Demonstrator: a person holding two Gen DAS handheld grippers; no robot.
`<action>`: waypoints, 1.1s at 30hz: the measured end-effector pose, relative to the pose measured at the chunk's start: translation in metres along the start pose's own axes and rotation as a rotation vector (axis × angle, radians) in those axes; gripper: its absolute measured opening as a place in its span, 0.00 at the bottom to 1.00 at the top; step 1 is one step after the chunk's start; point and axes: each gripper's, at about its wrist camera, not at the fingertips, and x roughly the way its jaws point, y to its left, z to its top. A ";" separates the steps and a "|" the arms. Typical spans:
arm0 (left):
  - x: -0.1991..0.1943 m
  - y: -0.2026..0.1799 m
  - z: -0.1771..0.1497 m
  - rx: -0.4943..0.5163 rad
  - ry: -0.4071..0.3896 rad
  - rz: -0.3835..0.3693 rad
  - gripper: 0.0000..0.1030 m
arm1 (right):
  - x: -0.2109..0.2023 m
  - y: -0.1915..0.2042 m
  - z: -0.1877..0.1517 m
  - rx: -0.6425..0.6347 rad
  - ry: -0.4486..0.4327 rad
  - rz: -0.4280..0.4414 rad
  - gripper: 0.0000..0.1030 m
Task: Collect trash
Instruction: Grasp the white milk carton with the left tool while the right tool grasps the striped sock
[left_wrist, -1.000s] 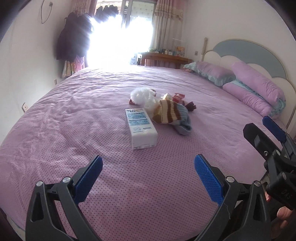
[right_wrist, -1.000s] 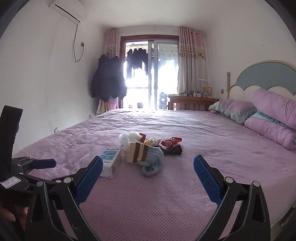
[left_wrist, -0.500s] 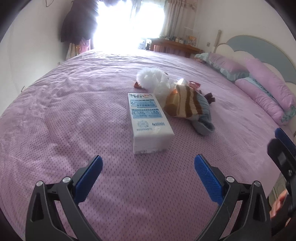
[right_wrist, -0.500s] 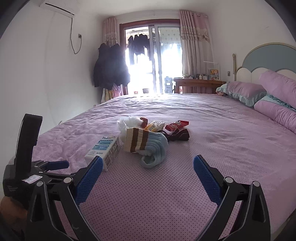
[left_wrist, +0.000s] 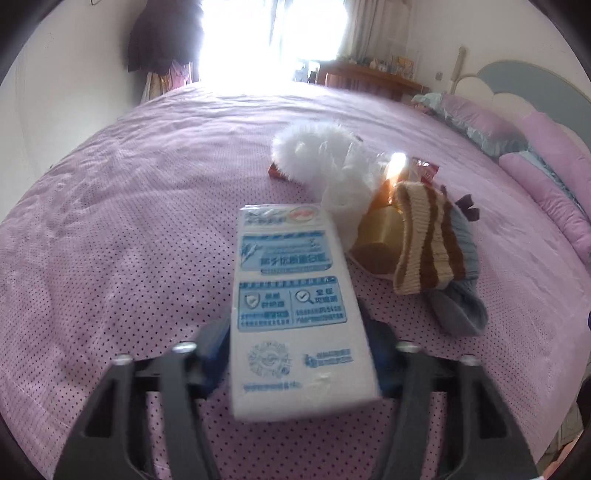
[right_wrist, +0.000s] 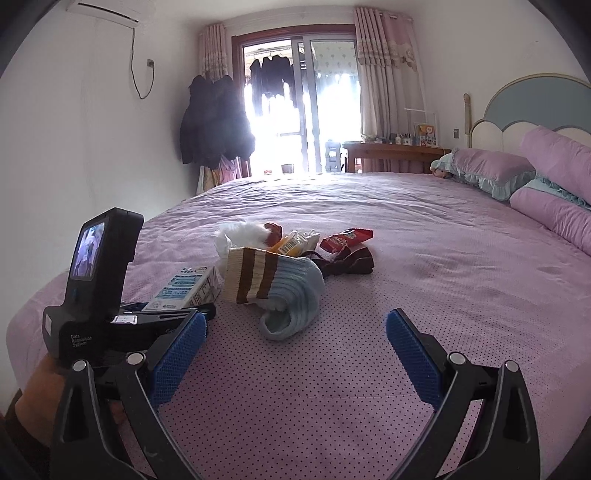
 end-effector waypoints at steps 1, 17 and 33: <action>-0.001 0.002 0.000 -0.012 -0.004 -0.013 0.53 | 0.004 -0.001 0.001 0.002 0.006 0.004 0.92; -0.053 0.035 -0.007 -0.063 -0.088 -0.170 0.53 | 0.094 -0.027 0.033 0.177 0.209 0.165 0.72; -0.053 0.022 -0.009 0.000 -0.078 -0.192 0.53 | 0.125 -0.052 0.036 0.334 0.243 0.281 0.15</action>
